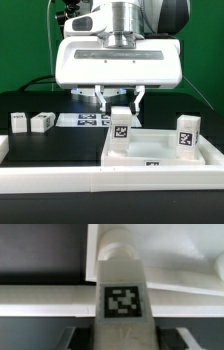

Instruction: Assemble square table

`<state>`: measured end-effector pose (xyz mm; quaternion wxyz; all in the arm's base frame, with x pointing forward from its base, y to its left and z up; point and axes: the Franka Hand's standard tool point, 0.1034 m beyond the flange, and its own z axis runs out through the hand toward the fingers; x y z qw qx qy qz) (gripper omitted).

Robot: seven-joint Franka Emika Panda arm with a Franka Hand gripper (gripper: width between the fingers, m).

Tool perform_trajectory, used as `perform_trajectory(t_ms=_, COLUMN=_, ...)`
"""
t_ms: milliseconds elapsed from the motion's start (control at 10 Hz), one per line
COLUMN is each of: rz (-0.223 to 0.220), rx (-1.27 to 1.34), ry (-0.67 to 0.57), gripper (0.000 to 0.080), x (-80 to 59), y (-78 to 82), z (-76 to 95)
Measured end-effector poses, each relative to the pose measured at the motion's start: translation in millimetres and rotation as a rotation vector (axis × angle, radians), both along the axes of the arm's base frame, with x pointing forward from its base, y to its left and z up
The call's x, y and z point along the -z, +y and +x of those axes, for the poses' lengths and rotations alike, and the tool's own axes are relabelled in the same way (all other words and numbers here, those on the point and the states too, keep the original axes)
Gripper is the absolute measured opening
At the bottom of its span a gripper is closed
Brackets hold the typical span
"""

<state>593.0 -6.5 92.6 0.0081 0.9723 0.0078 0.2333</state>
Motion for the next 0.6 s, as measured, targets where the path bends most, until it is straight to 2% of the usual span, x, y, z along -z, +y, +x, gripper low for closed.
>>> perform_trajectory(t_ms=400, rz=-0.034, rx=0.002, ry=-0.109, gripper=0.0290, x=1.9, y=0.7, z=0.1)
perform_trajectory(t_ms=600, rz=-0.030, rx=0.002, ry=-0.093, gripper=0.0290, x=4.6, y=0.8, z=-1.1)
